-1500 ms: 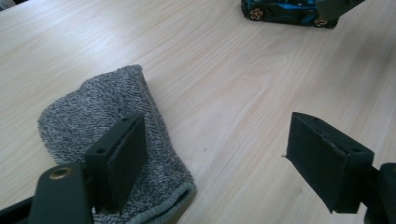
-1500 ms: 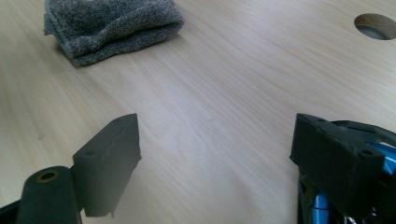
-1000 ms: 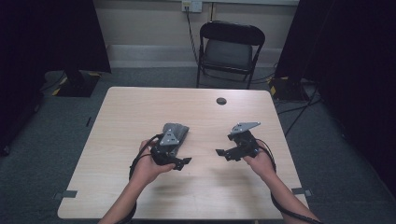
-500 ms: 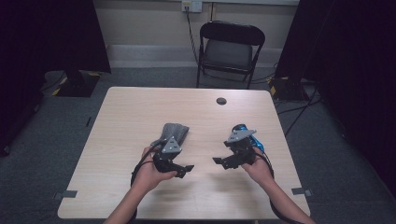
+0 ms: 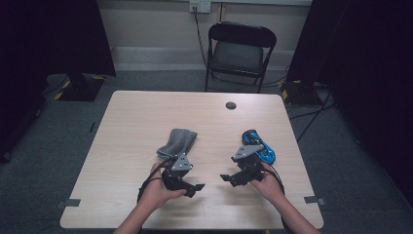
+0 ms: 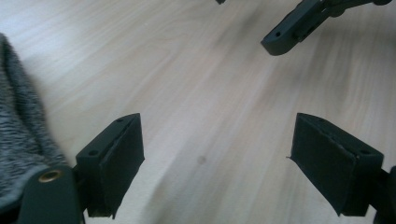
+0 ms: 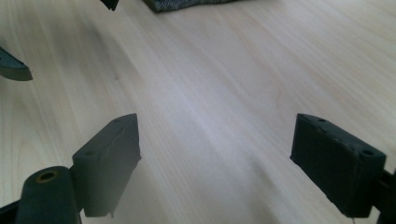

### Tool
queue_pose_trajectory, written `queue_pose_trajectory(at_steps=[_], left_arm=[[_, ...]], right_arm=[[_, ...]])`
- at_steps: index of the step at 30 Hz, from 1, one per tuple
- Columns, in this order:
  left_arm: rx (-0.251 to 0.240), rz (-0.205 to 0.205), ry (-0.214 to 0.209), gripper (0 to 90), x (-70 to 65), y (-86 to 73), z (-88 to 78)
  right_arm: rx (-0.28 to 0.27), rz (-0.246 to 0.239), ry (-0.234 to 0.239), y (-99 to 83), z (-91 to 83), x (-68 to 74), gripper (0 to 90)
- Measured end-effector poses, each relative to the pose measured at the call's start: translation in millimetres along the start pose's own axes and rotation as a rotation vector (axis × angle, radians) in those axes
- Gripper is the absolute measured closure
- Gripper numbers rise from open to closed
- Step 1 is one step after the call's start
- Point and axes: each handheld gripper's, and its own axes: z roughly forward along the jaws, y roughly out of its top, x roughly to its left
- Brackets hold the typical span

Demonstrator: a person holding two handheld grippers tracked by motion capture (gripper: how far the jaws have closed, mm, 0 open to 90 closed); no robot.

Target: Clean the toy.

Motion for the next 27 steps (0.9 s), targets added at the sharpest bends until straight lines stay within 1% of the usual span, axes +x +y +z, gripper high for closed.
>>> queue_pose_trajectory(at_steps=[5,7,9,10,11,12,14,15,16,17,18,19,21,23,24,25,27], left_arm=[[0.011,0.010,-0.021,16.7,-6.9,-5.0,7.9],[0.025,0.022,-0.022,17.1,-9.3,-7.5,11.4],[0.032,0.024,-0.025,17.1,-11.2,-10.2,14.5],[0.040,0.031,-0.026,17.1,-12.1,-11.1,15.5],[0.037,0.037,-0.024,17.1,-12.9,-11.9,16.5],[0.042,0.035,-0.022,17.0,-13.7,-12.8,17.3],[0.047,0.043,-0.023,16.6,-15.0,-14.3,18.7],[0.050,0.053,-0.017,16.8,-15.7,-15.0,19.6],[0.055,0.054,-0.019,16.7,-16.5,-15.7,20.2],[0.050,0.058,-0.022,16.6,-17.1,-16.0,21.2],[0.051,0.056,-0.021,16.6,-17.8,-16.4,21.7],[0.051,0.064,-0.024,16.5,-18.2,-17.0,22.9],[0.077,0.096,-0.015,16.2,-18.1,-18.3,23.9],[0.082,0.093,-0.015,16.3,-18.1,-19.6,25.0],[0.079,0.098,-0.018,15.3,-17.3,-21.8,25.2],[0.082,0.103,-0.019,15.3,-16.9,-21.9,24.8],[0.084,0.099,-0.017,15.6,-16.6,-21.8,24.1]], right_arm=[[0.013,-0.005,-0.003,-8.7,3.0,5.0,14.4],[0.018,-0.006,0.003,-12.1,4.5,7.6,14.3],[0.022,-0.022,-0.006,-14.7,5.6,9.8,14.3],[0.026,-0.025,0.001,-16.0,6.4,10.3,14.3],[0.029,-0.023,0.000,-17.5,7.4,10.9,14.3],[0.027,-0.024,-0.002,-18.8,8.3,11.8,14.4],[0.030,-0.040,0.002,-21.1,10.1,13.9,14.3],[0.034,-0.048,-0.001,-22.2,11.1,15.0,14.4],[0.041,-0.057,-0.004,-23.3,12.0,16.2,14.4],[0.048,-0.070,-0.006,-24.3,13.3,17.2,14.2],[0.045,-0.070,0.000,-25.4,14.3,18.3,14.1],[0.043,-0.069,0.007,-25.8,14.6,18.7,14.0],[0.032,-0.077,0.005,-26.2,15.2,19.8,14.0],[0.028,-0.081,0.011,-26.6,15.5,19.9,14.0],[0.026,-0.068,0.022,-27.7,15.7,18.3,13.7],[0.023,-0.069,0.024,-28.3,15.6,18.1,13.7],[0.020,-0.075,0.024,-29.0,15.2,18.1,13.6]])
